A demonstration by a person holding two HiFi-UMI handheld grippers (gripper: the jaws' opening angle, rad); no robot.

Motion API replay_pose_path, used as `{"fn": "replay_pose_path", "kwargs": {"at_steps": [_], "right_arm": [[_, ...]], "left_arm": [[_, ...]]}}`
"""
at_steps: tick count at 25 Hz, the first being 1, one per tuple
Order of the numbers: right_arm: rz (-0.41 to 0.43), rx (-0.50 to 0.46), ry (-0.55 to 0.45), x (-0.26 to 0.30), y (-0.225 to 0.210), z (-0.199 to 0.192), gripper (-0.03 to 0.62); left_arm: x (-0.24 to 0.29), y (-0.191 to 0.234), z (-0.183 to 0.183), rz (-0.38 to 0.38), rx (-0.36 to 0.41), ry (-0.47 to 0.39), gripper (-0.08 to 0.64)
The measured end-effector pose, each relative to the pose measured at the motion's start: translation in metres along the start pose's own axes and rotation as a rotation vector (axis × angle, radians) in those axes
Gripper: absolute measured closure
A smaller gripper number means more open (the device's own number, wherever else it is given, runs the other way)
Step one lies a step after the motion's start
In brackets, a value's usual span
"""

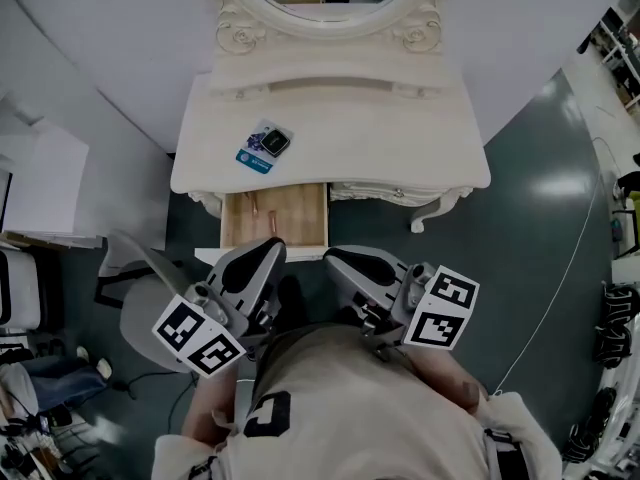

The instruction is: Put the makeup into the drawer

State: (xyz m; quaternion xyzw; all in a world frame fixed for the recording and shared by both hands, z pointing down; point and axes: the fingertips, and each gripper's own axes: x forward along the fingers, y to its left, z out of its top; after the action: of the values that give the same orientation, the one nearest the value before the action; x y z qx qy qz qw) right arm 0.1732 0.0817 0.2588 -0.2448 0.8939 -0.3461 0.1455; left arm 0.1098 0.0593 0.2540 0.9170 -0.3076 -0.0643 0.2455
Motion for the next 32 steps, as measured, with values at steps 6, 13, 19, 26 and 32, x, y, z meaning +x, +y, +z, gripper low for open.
{"fn": "replay_pose_path", "kwargs": {"at_steps": [6, 13, 19, 26, 32], "right_arm": [[-0.02, -0.038, 0.087, 0.079, 0.005, -0.01, 0.563], [-0.078, -0.027, 0.13, 0.141, -0.008, -0.026, 0.563], [-0.166, -0.064, 0.186, 0.171, -0.032, -0.037, 0.562], [-0.298, -0.126, 0.213, 0.184, -0.095, -0.028, 0.561], [-0.371, -0.172, 0.281, 0.193, -0.172, -0.022, 0.343]], "left_arm": [[-0.029, 0.065, 0.03, -0.014, -0.081, -0.047, 0.502], [-0.058, 0.132, 0.045, -0.006, -0.14, -0.05, 0.502], [-0.066, 0.157, 0.05, -0.053, -0.165, -0.039, 0.502], [-0.06, 0.174, 0.052, -0.063, -0.176, -0.021, 0.502], [-0.038, 0.179, 0.051, -0.013, -0.167, -0.014, 0.502]]}}
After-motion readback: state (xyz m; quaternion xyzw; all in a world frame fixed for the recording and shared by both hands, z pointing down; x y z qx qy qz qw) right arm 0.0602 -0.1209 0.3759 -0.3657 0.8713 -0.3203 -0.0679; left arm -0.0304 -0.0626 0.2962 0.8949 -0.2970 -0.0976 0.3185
